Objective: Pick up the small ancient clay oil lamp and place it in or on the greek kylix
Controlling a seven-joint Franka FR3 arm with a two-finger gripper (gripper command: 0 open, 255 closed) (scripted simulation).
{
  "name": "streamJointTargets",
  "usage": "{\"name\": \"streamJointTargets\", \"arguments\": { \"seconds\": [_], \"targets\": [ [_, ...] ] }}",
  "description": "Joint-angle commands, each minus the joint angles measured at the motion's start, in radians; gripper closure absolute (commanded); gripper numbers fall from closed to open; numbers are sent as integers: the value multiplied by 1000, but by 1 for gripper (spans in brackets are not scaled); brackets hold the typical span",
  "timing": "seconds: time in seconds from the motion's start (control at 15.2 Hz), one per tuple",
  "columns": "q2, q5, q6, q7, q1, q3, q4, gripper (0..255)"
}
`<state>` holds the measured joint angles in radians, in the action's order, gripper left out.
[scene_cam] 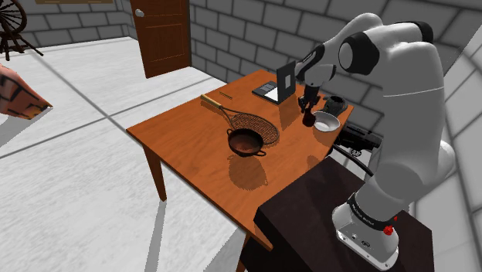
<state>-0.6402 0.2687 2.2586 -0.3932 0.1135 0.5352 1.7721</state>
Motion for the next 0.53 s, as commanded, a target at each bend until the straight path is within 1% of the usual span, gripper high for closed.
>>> {"name": "streamJointTargets", "arguments": {
  "seconds": [0.0,0.46],
  "targets": [
    [23,-7,14,42,-46,0,39,255],
    [85,-30,42,191,-194,-9,133,255]
  ]
}}
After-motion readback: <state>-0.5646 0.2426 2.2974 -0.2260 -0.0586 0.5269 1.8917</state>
